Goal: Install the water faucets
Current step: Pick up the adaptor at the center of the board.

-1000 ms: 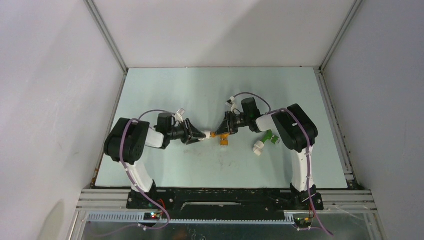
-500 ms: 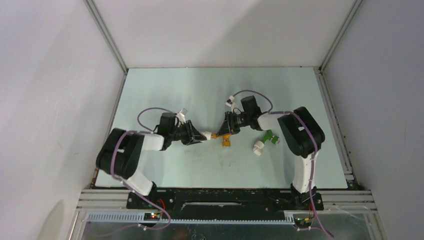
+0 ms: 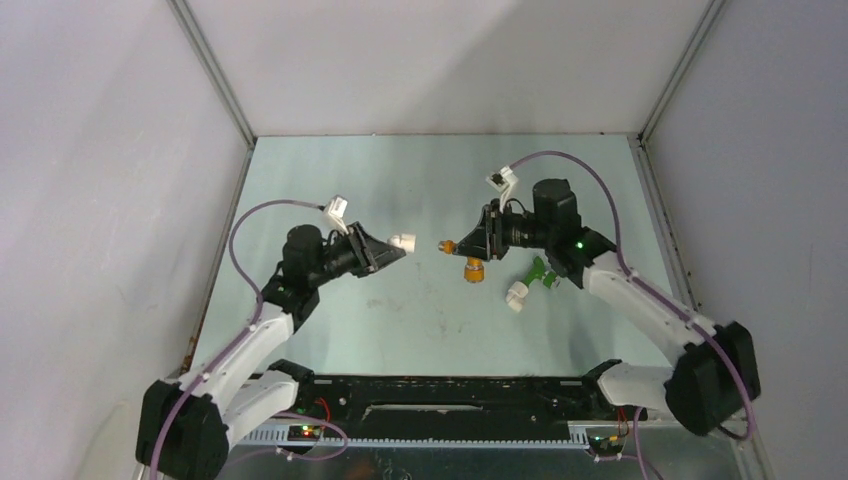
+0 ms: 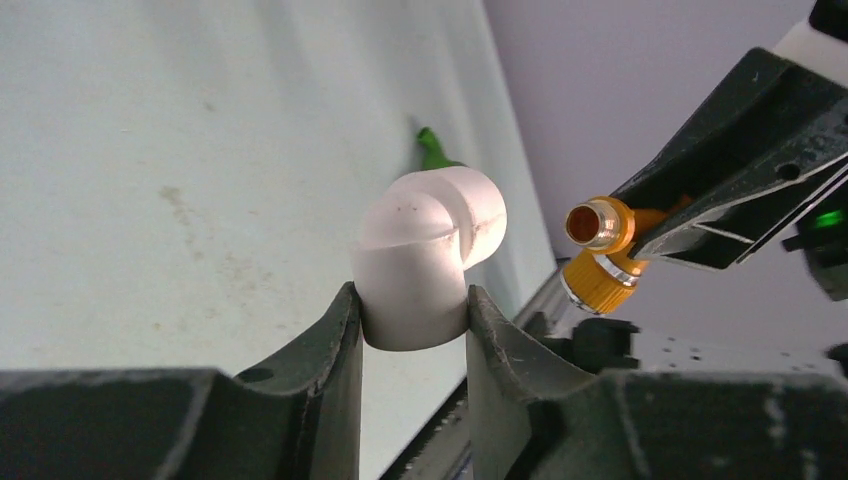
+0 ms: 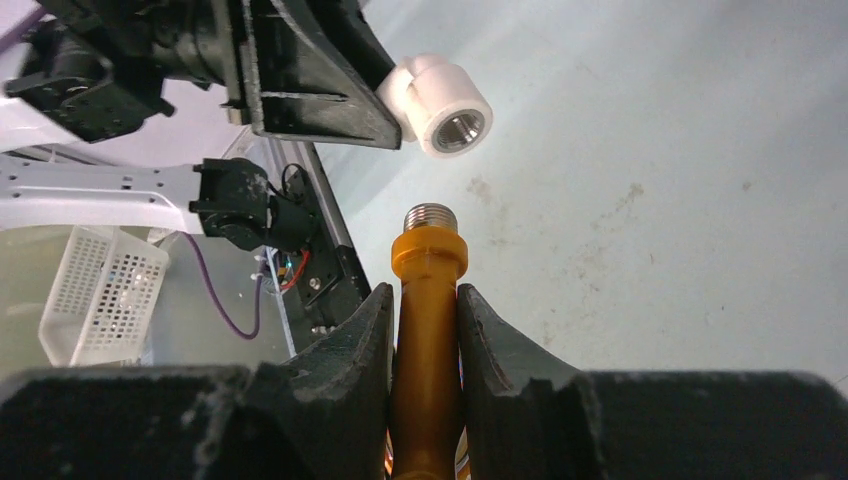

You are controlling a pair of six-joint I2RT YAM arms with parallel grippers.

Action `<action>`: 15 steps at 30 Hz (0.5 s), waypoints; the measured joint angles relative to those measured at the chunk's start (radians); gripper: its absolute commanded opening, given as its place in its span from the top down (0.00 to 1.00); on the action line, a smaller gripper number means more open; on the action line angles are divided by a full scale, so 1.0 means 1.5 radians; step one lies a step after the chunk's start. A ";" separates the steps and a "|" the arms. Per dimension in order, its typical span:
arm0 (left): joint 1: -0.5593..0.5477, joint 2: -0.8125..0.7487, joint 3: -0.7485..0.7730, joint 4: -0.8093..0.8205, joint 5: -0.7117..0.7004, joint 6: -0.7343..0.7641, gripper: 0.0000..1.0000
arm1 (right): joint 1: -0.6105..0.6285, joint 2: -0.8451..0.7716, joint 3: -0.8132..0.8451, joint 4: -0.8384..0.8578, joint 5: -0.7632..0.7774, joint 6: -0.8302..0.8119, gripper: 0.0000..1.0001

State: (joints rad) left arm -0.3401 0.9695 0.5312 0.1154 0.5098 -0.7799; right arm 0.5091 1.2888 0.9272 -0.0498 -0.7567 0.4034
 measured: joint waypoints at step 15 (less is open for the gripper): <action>0.000 -0.149 -0.073 0.160 0.112 -0.272 1.00 | 0.100 -0.163 -0.004 -0.014 0.096 -0.015 1.00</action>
State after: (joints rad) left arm -0.3401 0.7460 0.4210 0.3553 0.6785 -1.1873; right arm 0.6586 1.0443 0.9207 -0.0704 -0.6132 0.3813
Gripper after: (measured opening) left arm 0.365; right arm 0.292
